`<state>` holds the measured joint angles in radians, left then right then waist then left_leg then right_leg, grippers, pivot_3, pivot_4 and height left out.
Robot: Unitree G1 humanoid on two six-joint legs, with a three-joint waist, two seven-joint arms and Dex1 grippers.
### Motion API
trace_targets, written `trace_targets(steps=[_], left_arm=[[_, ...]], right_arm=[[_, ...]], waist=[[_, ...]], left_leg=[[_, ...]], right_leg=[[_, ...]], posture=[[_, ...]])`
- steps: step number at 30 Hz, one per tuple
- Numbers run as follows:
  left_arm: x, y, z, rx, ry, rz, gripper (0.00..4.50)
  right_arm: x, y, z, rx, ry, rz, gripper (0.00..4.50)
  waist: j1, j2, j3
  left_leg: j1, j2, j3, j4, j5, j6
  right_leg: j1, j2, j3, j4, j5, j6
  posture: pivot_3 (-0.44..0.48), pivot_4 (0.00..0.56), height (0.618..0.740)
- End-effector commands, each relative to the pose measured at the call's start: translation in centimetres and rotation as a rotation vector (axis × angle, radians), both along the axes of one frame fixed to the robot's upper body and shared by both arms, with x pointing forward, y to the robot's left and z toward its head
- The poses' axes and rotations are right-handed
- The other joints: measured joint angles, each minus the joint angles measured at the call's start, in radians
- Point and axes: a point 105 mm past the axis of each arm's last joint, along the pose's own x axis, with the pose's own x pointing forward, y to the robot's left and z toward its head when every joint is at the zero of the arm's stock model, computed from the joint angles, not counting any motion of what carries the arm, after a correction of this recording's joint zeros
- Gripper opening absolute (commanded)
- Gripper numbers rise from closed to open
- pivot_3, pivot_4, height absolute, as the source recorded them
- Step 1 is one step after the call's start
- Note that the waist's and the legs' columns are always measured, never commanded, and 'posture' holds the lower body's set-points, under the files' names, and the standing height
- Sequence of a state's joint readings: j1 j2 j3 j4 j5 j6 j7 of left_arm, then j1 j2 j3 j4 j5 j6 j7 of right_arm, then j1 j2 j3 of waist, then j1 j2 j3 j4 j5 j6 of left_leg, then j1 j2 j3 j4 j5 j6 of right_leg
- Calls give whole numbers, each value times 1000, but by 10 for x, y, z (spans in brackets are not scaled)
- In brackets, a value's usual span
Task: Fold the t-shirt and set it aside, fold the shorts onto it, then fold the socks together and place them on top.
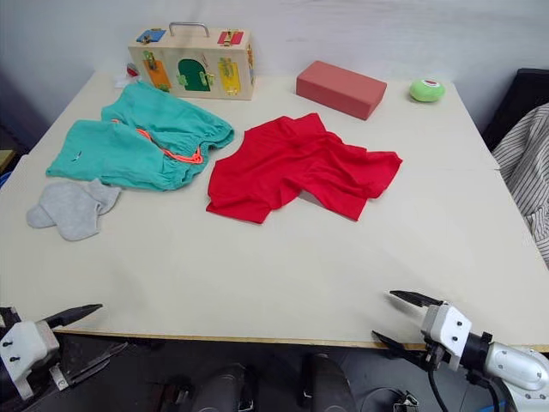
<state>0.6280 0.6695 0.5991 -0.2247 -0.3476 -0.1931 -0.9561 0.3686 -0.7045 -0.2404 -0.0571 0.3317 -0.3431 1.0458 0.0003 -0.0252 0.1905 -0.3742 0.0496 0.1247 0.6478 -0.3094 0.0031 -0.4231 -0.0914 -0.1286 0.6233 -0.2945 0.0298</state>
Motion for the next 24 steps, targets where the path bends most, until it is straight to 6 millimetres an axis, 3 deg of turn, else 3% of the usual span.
trace_targets(steps=[1, 8, 13, 17, 20, 24], left_arm=[[3, -9, 2, -63, 16, -30, 4500], [55, -51, 35, -197, 41, -150, 4500], [121, -78, 53, -95, -60, -197, 4500], [181, -118, 54, -15, -72, -272, 4500], [196, -129, 46, 92, -45, -324, 4500], [211, -141, 42, 112, -24, -350, 4500]], right_arm=[[3, 11, 9, 26, -47, 10, 4478], [39, 26, 43, 102, -139, -46, 4478], [80, 42, 55, 61, -155, -101, 4478], [136, 65, 54, -49, -204, -176, 4478], [154, 67, 49, -77, -173, -238, 4478], [169, 72, 48, -87, -150, -268, 4478]], waist=[[-1, 0, 0], [11, 1, 0], [22, 3, 0], [18, 1, -1], [14, 1, -1], [0, 1, -1]], left_leg=[[0, 0, 0, 0, 0, 0], [0, 0, -1, 1, 2, 0], [2, -1, -1, 1, 6, 4], [2, -2, 1, 2, 10, -2], [-1, -3, 3, 2, 13, -4], [-2, -2, 6, 2, 13, -4]], right_leg=[[0, 0, 0, 0, 0, 0], [0, 0, 0, 3, 1, 0], [1, 0, 0, 6, 2, 0], [0, 0, 1, 11, 4, 0], [-5, 0, 2, 15, 3, 0], [-6, 1, 2, 15, 2, 0]], posture=[[0, 150, 740], [0, 150, 740], [0, 150, 740], [0, 150, 740], [0, 150, 740], [0, 150, 740]])
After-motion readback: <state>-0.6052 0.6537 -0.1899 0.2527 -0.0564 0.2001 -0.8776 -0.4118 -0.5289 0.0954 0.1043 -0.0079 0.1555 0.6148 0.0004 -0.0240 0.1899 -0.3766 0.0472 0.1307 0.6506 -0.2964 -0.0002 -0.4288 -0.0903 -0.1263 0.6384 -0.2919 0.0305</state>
